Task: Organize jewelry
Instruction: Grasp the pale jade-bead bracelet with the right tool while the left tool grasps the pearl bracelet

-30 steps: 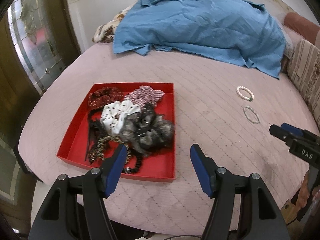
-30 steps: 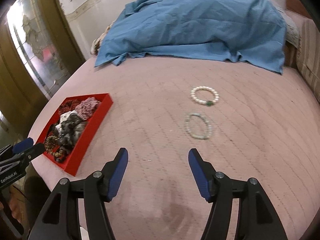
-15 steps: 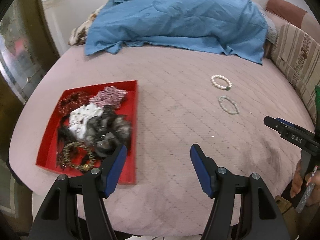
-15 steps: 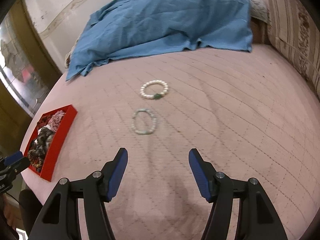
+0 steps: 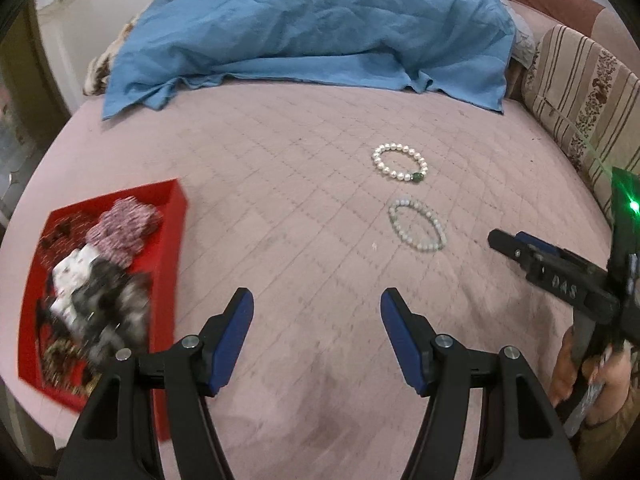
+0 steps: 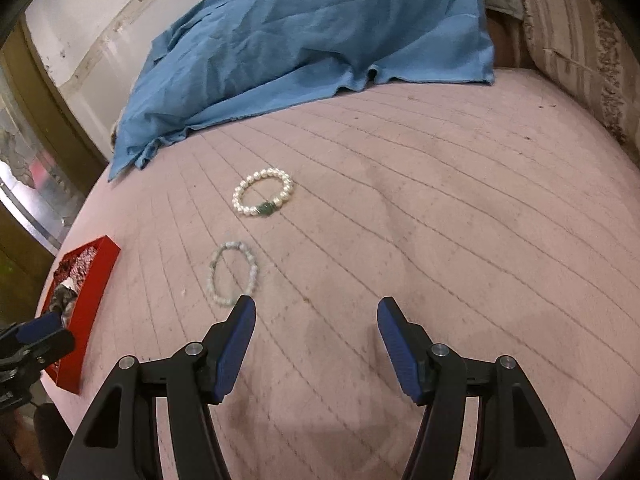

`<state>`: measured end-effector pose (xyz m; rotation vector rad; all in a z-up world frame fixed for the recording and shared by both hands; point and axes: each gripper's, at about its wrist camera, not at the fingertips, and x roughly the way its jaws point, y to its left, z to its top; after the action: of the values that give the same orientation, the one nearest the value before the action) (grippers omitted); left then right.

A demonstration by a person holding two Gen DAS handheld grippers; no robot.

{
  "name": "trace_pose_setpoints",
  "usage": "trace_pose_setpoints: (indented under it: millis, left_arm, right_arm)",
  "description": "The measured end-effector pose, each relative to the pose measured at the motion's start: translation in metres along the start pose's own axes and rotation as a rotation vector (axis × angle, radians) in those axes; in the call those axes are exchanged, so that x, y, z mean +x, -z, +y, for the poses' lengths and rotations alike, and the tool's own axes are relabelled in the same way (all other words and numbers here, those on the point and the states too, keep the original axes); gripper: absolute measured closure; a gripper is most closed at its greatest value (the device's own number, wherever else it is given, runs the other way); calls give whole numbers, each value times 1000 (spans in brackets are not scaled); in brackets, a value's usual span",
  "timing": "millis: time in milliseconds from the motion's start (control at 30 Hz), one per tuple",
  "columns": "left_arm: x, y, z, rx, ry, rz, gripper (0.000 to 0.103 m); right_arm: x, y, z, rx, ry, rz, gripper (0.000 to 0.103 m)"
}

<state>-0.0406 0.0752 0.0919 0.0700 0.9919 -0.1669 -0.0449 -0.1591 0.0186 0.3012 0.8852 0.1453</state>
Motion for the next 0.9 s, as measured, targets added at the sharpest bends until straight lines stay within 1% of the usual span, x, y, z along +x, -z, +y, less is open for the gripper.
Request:
trace_pose_setpoints:
  millis: [33, 100, 167, 267, 333, 433, 500, 667, 800, 900]
  left_arm:
    - [7, -6, -2, 1, 1, 0, 38]
    - [21, -20, -6, -2, 5, 3, 38]
    - [41, -39, -9, -11, 23, 11, 38]
    - [66, -62, -16, -10, 44, 21, 38]
    - [84, -77, -23, 4, 72, 36, 39]
    - [107, -95, -35, 27, 91, 42, 43]
    - [125, -106, -43, 44, 100, 55, 48]
    - [157, -122, -56, 74, 132, 95, 55]
    - [166, -126, -62, 107, 121, 81, 55]
    - [169, -127, -62, 97, 120, 73, 55]
  right_arm:
    - [4, -2, 2, -9, -15, 0, 35]
    - [12, -4, 10, -42, -42, 7, 41]
    - [23, -5, 23, -103, -51, 21, 52]
    - [38, -6, 36, -166, -61, 38, 62]
    - [46, -7, 39, -177, -73, 49, 62]
    - [52, -10, 38, -171, -89, 56, 62]
    - [53, -13, 36, -161, -101, 56, 62]
    - [58, -12, 40, -179, -93, 56, 65]
    - [63, -13, 46, -205, -86, 61, 69]
    - [66, -12, 48, -216, -81, 71, 77]
